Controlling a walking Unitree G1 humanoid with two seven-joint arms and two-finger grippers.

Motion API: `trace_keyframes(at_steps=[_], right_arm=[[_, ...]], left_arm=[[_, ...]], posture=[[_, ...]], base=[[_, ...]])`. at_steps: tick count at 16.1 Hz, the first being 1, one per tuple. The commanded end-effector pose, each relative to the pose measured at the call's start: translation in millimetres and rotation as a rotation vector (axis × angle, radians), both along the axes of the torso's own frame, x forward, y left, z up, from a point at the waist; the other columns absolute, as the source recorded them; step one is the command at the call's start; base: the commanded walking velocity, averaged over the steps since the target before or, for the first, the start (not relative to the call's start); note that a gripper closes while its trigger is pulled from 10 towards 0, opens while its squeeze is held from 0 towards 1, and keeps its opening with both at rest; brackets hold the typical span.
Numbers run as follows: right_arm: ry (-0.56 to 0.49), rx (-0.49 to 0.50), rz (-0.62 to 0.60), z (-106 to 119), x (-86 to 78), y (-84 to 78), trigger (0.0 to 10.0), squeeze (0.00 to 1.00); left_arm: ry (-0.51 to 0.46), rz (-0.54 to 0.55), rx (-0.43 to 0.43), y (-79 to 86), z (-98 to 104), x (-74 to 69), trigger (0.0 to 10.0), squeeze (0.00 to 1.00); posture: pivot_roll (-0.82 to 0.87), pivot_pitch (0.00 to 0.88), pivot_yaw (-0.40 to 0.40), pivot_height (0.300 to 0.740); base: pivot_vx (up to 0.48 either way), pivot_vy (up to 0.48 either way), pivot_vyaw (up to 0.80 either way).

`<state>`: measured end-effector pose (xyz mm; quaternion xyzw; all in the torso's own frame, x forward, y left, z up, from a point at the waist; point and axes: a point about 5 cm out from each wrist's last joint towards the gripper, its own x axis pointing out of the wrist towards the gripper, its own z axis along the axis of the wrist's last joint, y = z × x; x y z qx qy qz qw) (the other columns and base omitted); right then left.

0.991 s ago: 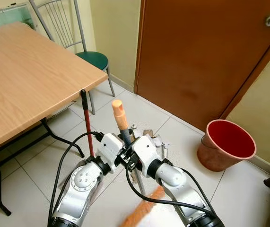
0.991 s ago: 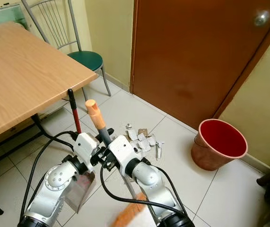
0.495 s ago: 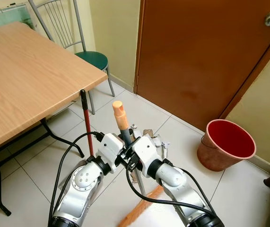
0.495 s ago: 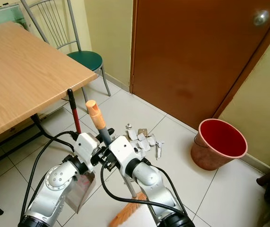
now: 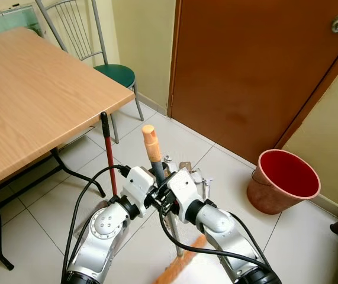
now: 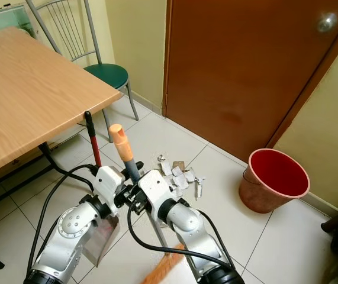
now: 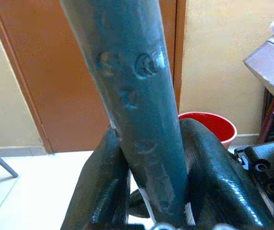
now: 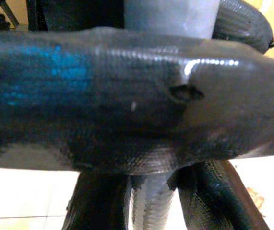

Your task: Sweep floor

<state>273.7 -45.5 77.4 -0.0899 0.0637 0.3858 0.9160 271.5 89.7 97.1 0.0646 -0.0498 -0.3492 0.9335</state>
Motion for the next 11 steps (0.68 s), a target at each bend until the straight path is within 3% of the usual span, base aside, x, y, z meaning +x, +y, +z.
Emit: trace_keyframes(at_steps=[1, 5, 6, 7, 11], right_arm=[[0.049, -0.02, -0.112, -10.8, 2.6, -27.4, 10.0, 0.0], [0.091, -0.027, -0.117, -17.0, 2.7, -31.5, 10.0, 0.0], [0.097, -0.023, -0.116, -17.3, 2.7, -32.1, 10.0, 0.42], [0.098, -0.027, -0.123, -17.9, 2.8, -33.6, 10.0, 1.0], [0.11, -0.04, -0.11, -19.9, 1.5, -32.9, 10.0, 1.0]], left_arm=[[0.014, 0.177, 0.004, 31.6, -2.9, 8.0, 0.0, 0.0], [0.022, 0.165, 0.0, 29.6, -4.1, 5.7, 0.0, 0.0], [0.023, 0.164, -0.001, 29.4, -4.2, 5.4, 0.0, 0.0], [0.026, 0.161, -0.002, 28.6, -4.8, 4.4, 0.0, 0.0], [0.032, 0.157, -0.003, 27.6, -5.6, 3.7, 0.0, 0.0]], posture=[[0.05, 0.111, -0.039, 0.74], [0.05, 0.116, -0.043, 0.74], [0.05, 0.116, -0.043, 0.74], [0.05, 0.117, -0.044, 0.74], [0.05, 0.117, -0.045, 0.74]], base=[[0.0, 0.0, 0.0], [0.0, 0.0, 0.0], [0.0, 0.0, 0.0], [0.0, 0.0, 0.0], [0.0, 0.0, 0.0]])
